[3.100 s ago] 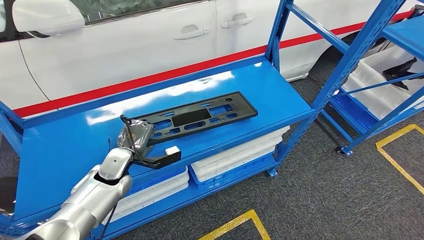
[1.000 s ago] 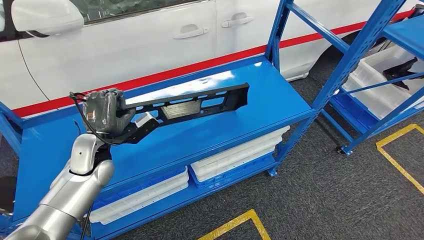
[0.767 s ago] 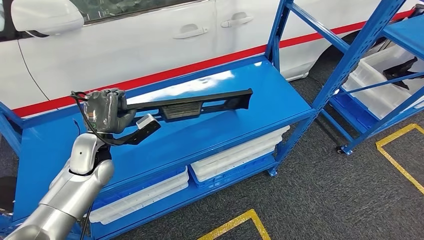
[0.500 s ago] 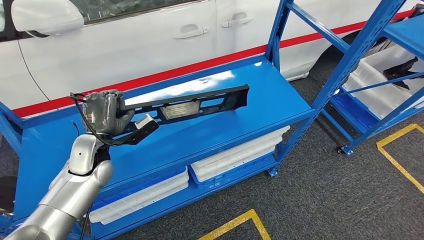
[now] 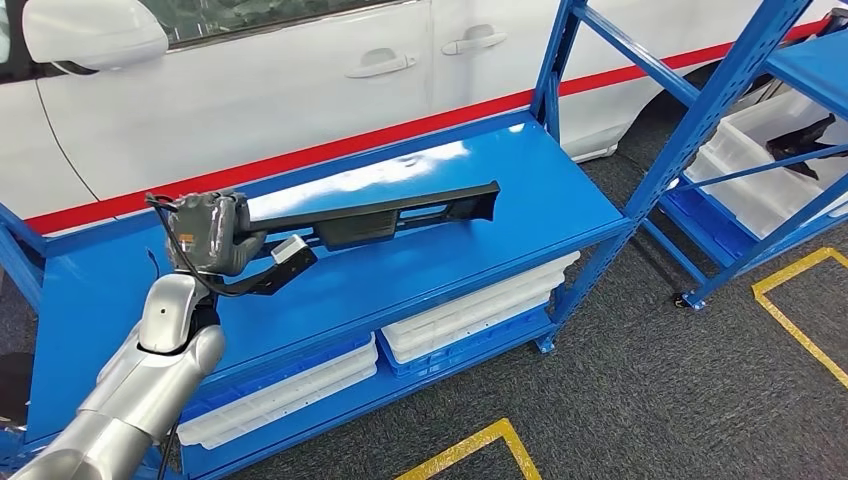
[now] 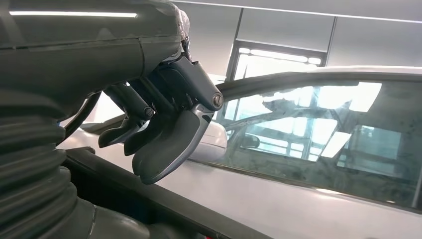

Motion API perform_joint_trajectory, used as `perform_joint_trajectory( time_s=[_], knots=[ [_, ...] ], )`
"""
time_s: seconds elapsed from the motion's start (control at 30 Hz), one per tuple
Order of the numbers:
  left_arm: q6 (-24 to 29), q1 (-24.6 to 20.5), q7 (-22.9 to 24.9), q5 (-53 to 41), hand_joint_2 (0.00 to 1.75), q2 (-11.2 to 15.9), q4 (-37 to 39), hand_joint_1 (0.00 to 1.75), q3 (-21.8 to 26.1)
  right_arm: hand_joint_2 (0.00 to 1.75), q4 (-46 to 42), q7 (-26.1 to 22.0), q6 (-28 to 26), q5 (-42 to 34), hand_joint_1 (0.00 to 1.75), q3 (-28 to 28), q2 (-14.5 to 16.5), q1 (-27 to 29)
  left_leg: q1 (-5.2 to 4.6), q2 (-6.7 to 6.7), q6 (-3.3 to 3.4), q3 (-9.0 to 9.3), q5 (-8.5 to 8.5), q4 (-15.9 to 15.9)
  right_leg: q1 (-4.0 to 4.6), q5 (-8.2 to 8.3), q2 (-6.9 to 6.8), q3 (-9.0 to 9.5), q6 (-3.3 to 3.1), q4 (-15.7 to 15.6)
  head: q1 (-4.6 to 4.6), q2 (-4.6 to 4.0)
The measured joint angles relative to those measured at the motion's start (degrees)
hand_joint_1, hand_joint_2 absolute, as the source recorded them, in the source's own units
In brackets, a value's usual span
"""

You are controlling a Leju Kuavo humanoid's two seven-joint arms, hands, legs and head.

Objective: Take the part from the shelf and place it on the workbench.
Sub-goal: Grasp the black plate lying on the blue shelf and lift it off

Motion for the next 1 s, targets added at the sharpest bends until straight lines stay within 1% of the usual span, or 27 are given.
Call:
perform_joint_trajectory(
  time_s=[0.27,0.47,0.5,0.6,0.63,1.0],
  knots=[
    [-0.01,0.22,-0.18,-0.25,1.75,-0.16,0.81,1.75,0.0,0.0,0.0,-0.32,0.09,0.15,0.0,0.19,0.0,-0.03,0.0,0.0,0.0,0.0,0.0,0.0,0.0,0.0,0.0,0.0,0.0,0.0,0.01,0.0],
    [-1.47,0.52,-0.66,-0.11,1.75,-0.45,1.35,1.75,-0.01,0.0,0.0,-0.03,0.01,0.23,0.0,0.46,-0.02,-0.06,0.0,0.0,0.0,0.0,0.0,0.0,0.01,0.0,0.0,0.0,0.0,0.0,0.01,0.0],
    [-1.61,0.69,-0.86,-0.11,1.31,-0.66,1.49,1.31,-0.01,0.0,0.0,-0.07,0.09,0.28,0.0,0.49,-0.01,-0.1,0.0,0.0,0.0,0.0,0.0,0.0,0.0,0.0,0.0,0.0,0.0,0.0,0.0,0.0],
    [-2.46,1.28,-1.34,0.16,1.31,-1.51,1.73,0.0,-0.03,0.0,0.0,-0.1,0.2,0.45,0.0,0.53,0.0,-0.32,0.0,-0.01,0.0,-0.01,0.0,0.0,0.0,0.0,0.0,0.0,0.0,0.0,0.0,0.0],
    [-2.79,1.46,-1.43,0.39,1.75,-1.8,1.78,0.0,-0.04,0.0,0.0,-0.06,0.2,0.5,0.0,0.55,0.0,-0.41,0.0,-0.01,0.0,-0.01,-0.01,0.0,0.0,0.0,0.0,0.0,0.0,0.0,0.01,0.0],
    [-5.41,3.12,-1.54,1.15,1.75,-4.29,3.5,0.0,-1.01,0.0,0.0,0.22,0.48,1.4,0.0,0.72,0.0,-1.2,-0.01,-0.01,0.0,0.0,0.0,0.0,-0.01,0.0,0.0,0.0,0.0,0.0,-0.01,0.0]
  ],
)
